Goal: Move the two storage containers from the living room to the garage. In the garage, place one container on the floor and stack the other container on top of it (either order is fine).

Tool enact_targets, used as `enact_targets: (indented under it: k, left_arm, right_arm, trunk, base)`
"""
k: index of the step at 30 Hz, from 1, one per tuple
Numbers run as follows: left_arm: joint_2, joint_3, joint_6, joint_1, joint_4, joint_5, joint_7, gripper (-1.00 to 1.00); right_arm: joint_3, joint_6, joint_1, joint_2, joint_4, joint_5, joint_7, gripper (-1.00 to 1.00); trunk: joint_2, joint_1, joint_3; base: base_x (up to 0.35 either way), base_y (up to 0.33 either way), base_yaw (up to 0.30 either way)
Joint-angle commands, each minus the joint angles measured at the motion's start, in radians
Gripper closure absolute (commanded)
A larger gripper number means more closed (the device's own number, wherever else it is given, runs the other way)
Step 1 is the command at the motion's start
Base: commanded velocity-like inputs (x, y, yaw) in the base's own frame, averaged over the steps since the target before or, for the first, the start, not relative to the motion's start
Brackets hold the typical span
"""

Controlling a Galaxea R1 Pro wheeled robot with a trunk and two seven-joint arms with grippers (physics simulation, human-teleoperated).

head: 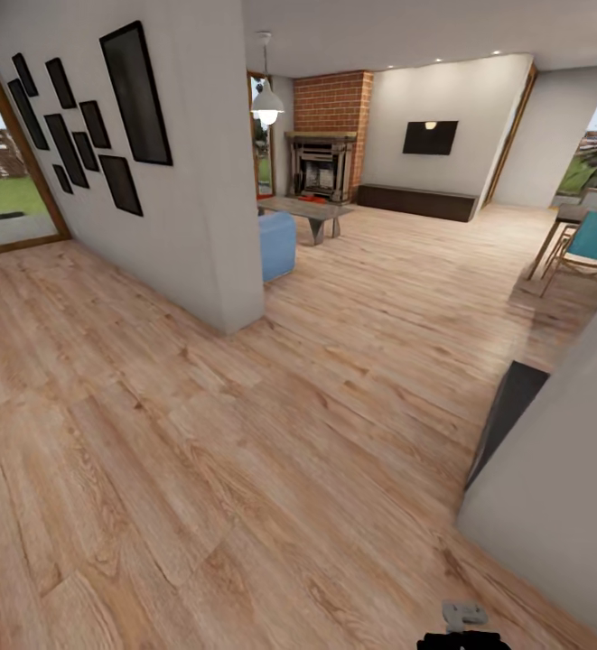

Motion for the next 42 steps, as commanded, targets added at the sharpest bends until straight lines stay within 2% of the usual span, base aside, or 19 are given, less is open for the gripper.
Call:
enact_targets:
  k: [1, 30, 42]
  left_arm:
    - [0.0, -0.002, 0.0, 0.0, -0.001, 0.0, 0.0, -1.0]
    - [-0.001, -0.002, 0.001, 0.0, -0.001, 0.0, 0.0, -1.0]
    - [0.0, -0.002, 0.001, 0.0, -0.001, 0.0, 0.0, -1.0]
  right_arm:
    - [0.008, 0.005, 0.0, -0.001, -0.002, -0.009, 0.001, -1.0]
    - [0.008, 0.005, 0.0, -0.001, -0.002, -0.009, 0.001, -1.0]
    - [0.008, 0.005, 0.0, -0.001, -0.002, -0.008, 0.001, -1.0]
  trunk:
    - [0.0, 0.001, -0.001]
    - [0.0, 0.001, -0.001]
    - [0.0, 0.001, -0.001]
  base:
    - [0.333, 0.0, 0.0]
    - [0.333, 0.0, -0.001]
    - [0.333, 0.0, -0.232]
